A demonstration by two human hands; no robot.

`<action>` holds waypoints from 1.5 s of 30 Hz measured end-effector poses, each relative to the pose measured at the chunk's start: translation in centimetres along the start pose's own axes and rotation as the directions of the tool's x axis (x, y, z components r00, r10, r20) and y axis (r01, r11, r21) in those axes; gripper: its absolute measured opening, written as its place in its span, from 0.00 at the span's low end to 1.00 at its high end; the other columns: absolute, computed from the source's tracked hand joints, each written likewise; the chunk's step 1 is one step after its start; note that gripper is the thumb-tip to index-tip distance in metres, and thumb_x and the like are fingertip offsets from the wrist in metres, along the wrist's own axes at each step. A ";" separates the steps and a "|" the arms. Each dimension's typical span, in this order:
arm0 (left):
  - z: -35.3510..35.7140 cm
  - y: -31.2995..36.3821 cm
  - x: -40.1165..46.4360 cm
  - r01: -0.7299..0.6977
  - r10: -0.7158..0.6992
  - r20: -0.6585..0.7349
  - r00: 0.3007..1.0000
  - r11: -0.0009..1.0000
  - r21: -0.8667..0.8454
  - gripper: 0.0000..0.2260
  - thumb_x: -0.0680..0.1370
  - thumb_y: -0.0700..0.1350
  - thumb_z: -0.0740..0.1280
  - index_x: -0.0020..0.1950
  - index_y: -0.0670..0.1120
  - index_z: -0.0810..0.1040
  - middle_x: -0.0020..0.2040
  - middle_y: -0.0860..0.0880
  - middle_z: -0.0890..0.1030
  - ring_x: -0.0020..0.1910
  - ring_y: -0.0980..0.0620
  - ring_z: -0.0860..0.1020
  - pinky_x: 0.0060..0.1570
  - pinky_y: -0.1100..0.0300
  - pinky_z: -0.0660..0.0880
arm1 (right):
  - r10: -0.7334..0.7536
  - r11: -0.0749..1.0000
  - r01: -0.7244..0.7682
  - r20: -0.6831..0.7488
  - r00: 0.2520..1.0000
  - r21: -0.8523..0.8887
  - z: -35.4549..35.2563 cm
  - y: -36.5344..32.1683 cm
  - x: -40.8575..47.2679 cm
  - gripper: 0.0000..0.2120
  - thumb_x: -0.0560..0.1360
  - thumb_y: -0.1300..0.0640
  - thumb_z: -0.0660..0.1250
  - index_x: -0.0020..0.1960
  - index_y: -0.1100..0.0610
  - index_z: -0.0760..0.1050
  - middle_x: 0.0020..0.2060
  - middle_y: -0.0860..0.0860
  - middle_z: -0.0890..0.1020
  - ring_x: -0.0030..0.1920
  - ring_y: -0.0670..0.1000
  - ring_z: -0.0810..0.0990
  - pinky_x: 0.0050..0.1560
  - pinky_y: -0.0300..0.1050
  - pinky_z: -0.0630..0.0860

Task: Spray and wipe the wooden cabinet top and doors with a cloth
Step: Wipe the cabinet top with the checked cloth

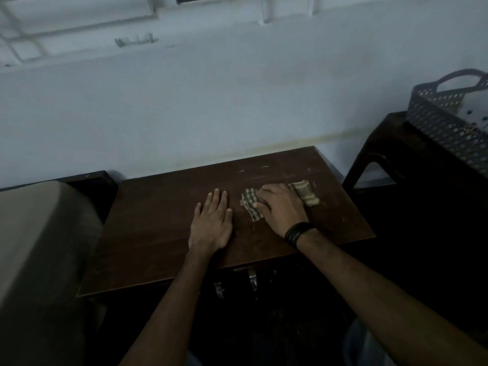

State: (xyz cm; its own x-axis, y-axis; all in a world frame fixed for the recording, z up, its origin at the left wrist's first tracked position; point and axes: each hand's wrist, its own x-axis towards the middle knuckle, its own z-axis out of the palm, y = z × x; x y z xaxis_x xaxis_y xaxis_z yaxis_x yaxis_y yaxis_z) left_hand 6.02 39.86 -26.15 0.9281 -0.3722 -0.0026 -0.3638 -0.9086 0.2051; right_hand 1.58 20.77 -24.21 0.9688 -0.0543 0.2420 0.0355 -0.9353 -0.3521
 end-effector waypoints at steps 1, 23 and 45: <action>0.0 0.0 0.0 -0.002 0.002 0.002 1.000 1.000 -0.001 0.25 0.86 0.53 0.45 0.82 0.50 0.48 0.82 0.50 0.46 0.81 0.53 0.44 0.78 0.50 0.44 | 0.014 0.998 -0.018 0.053 0.998 0.066 -0.5 0.4 0.1 0.26 0.79 0.40 0.64 0.69 0.55 0.74 0.69 0.52 0.73 0.68 0.55 0.70 0.69 0.49 0.65; -0.3 0.2 -0.3 -0.006 0.006 -0.001 1.000 1.000 0.007 0.25 0.86 0.53 0.46 0.82 0.49 0.47 0.82 0.50 0.46 0.81 0.52 0.44 0.78 0.51 0.44 | 0.356 0.891 -0.386 0.162 0.921 0.238 -7.1 2.3 3.8 0.24 0.84 0.49 0.57 0.31 0.57 0.63 0.28 0.54 0.66 0.29 0.53 0.66 0.33 0.46 0.62; 0.0 -0.1 -0.3 -0.015 0.014 -0.028 1.000 0.999 -0.039 0.25 0.86 0.52 0.48 0.82 0.49 0.50 0.82 0.50 0.48 0.81 0.52 0.46 0.78 0.52 0.45 | 0.040 0.991 0.002 0.301 0.953 -0.137 -0.1 0.2 -3.1 0.39 0.77 0.30 0.42 0.81 0.52 0.49 0.81 0.53 0.50 0.80 0.55 0.49 0.78 0.54 0.48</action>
State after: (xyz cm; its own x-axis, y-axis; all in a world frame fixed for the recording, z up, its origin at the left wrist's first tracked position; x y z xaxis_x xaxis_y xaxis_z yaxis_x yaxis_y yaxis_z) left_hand 5.77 40.08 -26.16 0.9246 -0.3798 0.0279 -0.3748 -0.8946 0.2433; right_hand -1.48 20.73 -24.99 0.9983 0.0161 -0.0561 0.0032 -0.9745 -0.2242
